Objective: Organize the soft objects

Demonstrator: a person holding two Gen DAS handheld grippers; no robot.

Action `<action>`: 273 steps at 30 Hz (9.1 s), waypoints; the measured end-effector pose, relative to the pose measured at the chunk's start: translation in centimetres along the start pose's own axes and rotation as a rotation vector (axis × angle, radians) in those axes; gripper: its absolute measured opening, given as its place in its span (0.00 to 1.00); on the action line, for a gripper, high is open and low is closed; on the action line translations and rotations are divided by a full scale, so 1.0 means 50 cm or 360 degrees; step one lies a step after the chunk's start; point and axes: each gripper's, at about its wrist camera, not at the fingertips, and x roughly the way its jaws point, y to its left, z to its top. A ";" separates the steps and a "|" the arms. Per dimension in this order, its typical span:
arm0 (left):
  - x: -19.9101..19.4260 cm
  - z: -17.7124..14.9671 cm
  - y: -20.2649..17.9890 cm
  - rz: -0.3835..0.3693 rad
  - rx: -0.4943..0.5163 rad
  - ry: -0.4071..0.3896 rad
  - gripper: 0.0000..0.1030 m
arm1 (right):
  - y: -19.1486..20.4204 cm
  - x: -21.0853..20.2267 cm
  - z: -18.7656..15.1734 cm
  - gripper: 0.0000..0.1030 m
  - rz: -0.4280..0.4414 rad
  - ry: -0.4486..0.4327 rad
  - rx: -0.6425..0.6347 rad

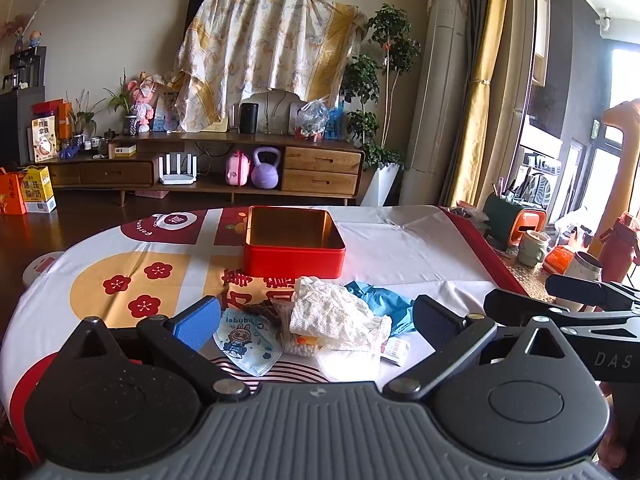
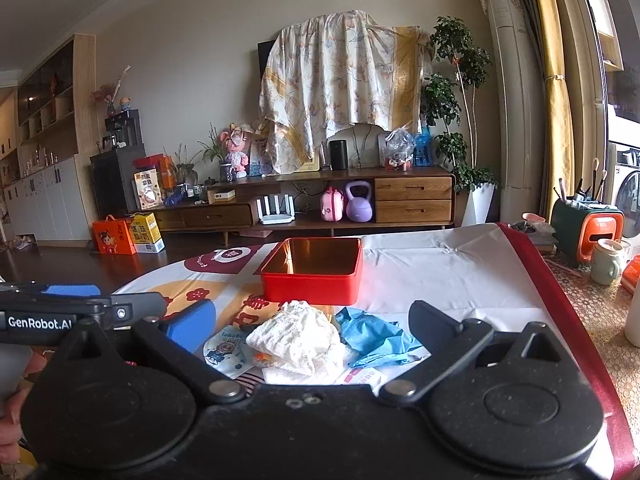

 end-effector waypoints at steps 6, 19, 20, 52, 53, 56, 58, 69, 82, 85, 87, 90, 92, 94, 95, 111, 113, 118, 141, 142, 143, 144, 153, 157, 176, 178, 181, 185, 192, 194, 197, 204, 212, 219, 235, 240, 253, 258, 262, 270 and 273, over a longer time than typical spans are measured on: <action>-0.002 0.000 -0.003 -0.0012 0.0018 -0.0004 1.00 | 0.003 0.001 -0.004 1.00 -0.0005 0.0009 0.0007; 0.008 0.001 0.003 0.0047 -0.0008 0.0010 1.00 | -0.005 0.010 -0.004 1.00 -0.0001 0.0034 0.0024; 0.009 0.001 0.004 0.0046 -0.0010 0.0011 1.00 | -0.006 0.012 -0.004 1.00 -0.0003 0.0038 0.0026; 0.216 -0.018 -0.001 0.0012 0.0074 0.0248 1.00 | -0.111 0.175 -0.035 0.98 -0.0080 0.0274 -0.0063; 0.229 -0.020 -0.004 0.0008 0.0081 0.0267 1.00 | -0.118 0.186 -0.036 0.97 -0.0075 0.0292 -0.0070; 0.266 -0.027 -0.017 -0.0036 0.0119 0.0285 1.00 | -0.138 0.222 -0.035 0.94 -0.0042 0.0353 -0.0084; 0.296 -0.034 -0.029 -0.0059 0.0169 0.0318 1.00 | -0.154 0.249 -0.033 0.92 -0.0031 0.0397 -0.0086; 0.428 -0.026 -0.059 -0.0093 0.0203 0.0502 1.00 | -0.194 0.379 -0.012 0.80 0.0048 0.0548 -0.0139; 0.498 -0.051 -0.048 -0.0014 0.0222 0.0578 0.99 | -0.197 0.500 -0.045 0.63 0.0101 0.0738 -0.0124; 0.499 -0.052 -0.045 -0.0027 0.0221 0.0564 0.97 | -0.197 0.504 -0.051 0.53 0.0117 0.0758 -0.0106; 0.499 -0.053 -0.045 -0.0038 0.0221 0.0559 0.89 | -0.200 0.504 -0.052 0.43 0.0140 0.0763 -0.0083; 0.496 -0.052 -0.043 -0.0034 0.0214 0.0552 0.79 | -0.199 0.500 -0.051 0.34 0.0150 0.0760 -0.0060; 0.493 -0.052 -0.042 -0.0041 0.0213 0.0543 0.72 | -0.199 0.497 -0.050 0.28 0.0163 0.0758 -0.0044; 0.488 -0.052 -0.044 -0.0037 0.0223 0.0533 0.66 | -0.199 0.493 -0.050 0.16 0.0174 0.0761 -0.0032; 0.486 -0.052 -0.044 -0.0034 0.0228 0.0530 0.61 | -0.197 0.491 -0.049 0.11 0.0169 0.0758 -0.0039; 0.441 -0.024 -0.031 -0.0031 0.0205 0.0415 0.24 | -0.179 0.432 -0.015 0.00 0.0177 0.0608 -0.0081; 0.437 -0.016 -0.026 -0.0040 0.0191 0.0404 0.23 | -0.182 0.425 -0.005 0.00 0.0184 0.0584 -0.0064; 0.421 0.011 -0.011 -0.0044 0.0189 0.0369 0.21 | -0.189 0.411 0.023 0.00 0.0199 0.0539 -0.0031; 0.429 0.101 0.071 -0.0125 0.0072 0.0407 0.13 | -0.177 0.400 0.102 0.00 0.0258 0.0428 -0.0066; 0.429 0.092 0.072 -0.0135 0.0063 0.0429 0.13 | -0.178 0.400 0.098 0.00 0.0259 0.0433 -0.0063; 0.427 0.084 0.072 -0.0154 0.0054 0.0444 0.13 | -0.179 0.398 0.095 0.00 0.0261 0.0440 -0.0057; 0.425 0.077 0.072 -0.0165 0.0049 0.0453 0.13 | -0.180 0.399 0.091 0.01 0.0263 0.0447 -0.0052; 0.406 0.033 0.064 -0.0151 0.0045 0.0446 0.87 | -0.182 0.390 0.072 0.01 0.0277 0.0466 -0.0030; 0.442 0.023 0.045 -0.0077 0.0088 0.0543 0.87 | -0.184 0.386 0.066 0.01 0.0280 0.0477 -0.0023; 0.489 -0.003 0.031 -0.0042 0.0214 0.0545 0.20 | -0.190 0.386 0.049 0.01 0.0284 0.0520 -0.0011; 0.479 0.004 0.039 -0.0041 0.0191 0.0521 0.19 | -0.190 0.386 0.050 0.01 0.0286 0.0516 -0.0008; 0.469 0.018 0.057 -0.0050 0.0148 0.0487 0.15 | -0.189 0.388 0.055 0.01 0.0286 0.0505 -0.0011; 0.458 0.048 0.077 -0.0042 0.0109 0.0453 0.14 | -0.185 0.389 0.074 0.01 0.0296 0.0478 -0.0021; 0.438 0.131 0.095 -0.0094 0.0085 0.0365 0.14 | -0.176 0.414 0.129 0.01 0.0322 0.0435 -0.0041; 0.445 0.153 0.097 -0.0105 0.0090 0.0360 0.14 | -0.171 0.427 0.148 0.01 0.0335 0.0429 -0.0050; 0.460 0.186 0.097 -0.0112 0.0128 0.0350 0.14 | -0.159 0.449 0.174 0.01 0.0356 0.0422 -0.0085; 0.531 0.248 0.091 -0.0112 0.0199 0.0353 0.14 | -0.129 0.522 0.211 0.01 0.0381 0.0427 -0.0151; 0.642 0.279 0.093 -0.0089 0.0226 0.0398 0.14 | -0.102 0.619 0.213 0.01 0.0351 0.0428 -0.0243; 0.735 0.276 0.096 -0.0069 0.0228 0.0444 0.14 | -0.086 0.696 0.180 0.01 0.0329 0.0485 -0.0264; 0.887 0.203 0.114 -0.0044 0.0213 0.0648 0.14 | -0.081 0.794 0.100 0.04 0.0291 0.0675 -0.0293; 0.910 0.186 0.111 -0.0054 0.0242 0.0711 0.14 | -0.078 0.796 0.092 0.13 0.0310 0.0692 -0.0305; 0.931 0.175 0.117 -0.0038 0.0192 0.0828 0.19 | -0.091 0.794 0.099 0.25 0.0296 0.0746 -0.0241; 0.914 0.178 0.121 -0.0025 0.0181 0.0817 0.22 | -0.102 0.779 0.106 0.37 0.0294 0.0721 -0.0209; 0.897 0.189 0.121 -0.0026 0.0145 0.0806 0.23 | -0.109 0.758 0.116 0.40 0.0286 0.0692 -0.0204; 0.863 0.197 0.106 0.0006 0.0167 0.0794 0.35 | -0.115 0.704 0.134 0.49 0.0250 0.0650 -0.0212; 0.841 0.201 0.099 0.0050 0.0189 0.0743 0.56 | -0.120 0.684 0.141 0.56 0.0240 0.0633 -0.0210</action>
